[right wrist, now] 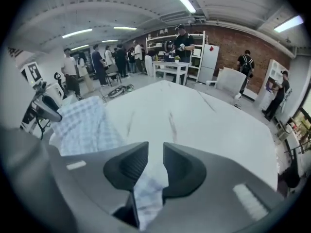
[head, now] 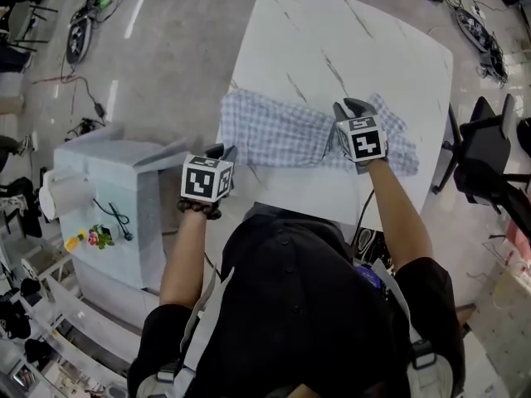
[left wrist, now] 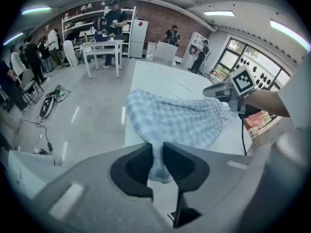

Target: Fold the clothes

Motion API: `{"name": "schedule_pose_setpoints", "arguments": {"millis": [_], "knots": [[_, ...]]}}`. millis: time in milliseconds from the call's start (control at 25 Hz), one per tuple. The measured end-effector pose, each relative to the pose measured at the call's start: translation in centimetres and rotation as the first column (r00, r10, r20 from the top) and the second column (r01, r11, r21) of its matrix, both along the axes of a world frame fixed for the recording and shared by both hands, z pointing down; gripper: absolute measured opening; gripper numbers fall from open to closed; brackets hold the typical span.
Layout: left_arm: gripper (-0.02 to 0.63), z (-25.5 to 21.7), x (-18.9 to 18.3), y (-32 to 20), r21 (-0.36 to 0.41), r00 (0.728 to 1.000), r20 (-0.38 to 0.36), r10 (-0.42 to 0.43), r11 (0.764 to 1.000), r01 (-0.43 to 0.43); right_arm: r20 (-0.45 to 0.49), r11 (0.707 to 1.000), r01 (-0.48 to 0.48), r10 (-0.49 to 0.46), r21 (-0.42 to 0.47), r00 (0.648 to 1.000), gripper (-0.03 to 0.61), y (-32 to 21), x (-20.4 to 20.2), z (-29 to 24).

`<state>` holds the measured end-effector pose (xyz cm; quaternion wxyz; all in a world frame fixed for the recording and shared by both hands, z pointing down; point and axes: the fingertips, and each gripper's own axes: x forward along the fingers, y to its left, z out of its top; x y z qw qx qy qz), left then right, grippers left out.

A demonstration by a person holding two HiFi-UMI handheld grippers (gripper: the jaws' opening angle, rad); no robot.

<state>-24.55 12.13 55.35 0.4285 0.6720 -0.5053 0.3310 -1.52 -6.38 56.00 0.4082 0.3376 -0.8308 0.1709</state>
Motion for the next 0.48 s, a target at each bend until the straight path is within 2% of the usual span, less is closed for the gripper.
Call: {"name": "schedule_pose_setpoints", "arguments": {"millis": [200, 360, 480], "knots": [[0.175, -0.1, -1.5, 0.4, -0.002, 0.992, 0.116, -0.051, 0.999, 0.052, -0.039, 0.994, -0.104, 0.105, 0.025, 0.994, 0.116, -1.5, 4.9, -0.2], [0.183, -2.2, -1.7, 1.4, 0.032, 0.977, 0.196, -0.087, 0.996, 0.082, -0.095, 0.983, -0.183, 0.185, 0.036, 0.978, 0.175, -2.7, 7.3, 1.0], [0.183, -3.6, -0.5, 1.6, 0.058, 0.977, 0.189, -0.102, 0.994, 0.093, -0.138, 0.967, -0.25, 0.253, 0.04, 0.958, 0.21, -4.0, 8.9, 2.3]]}}
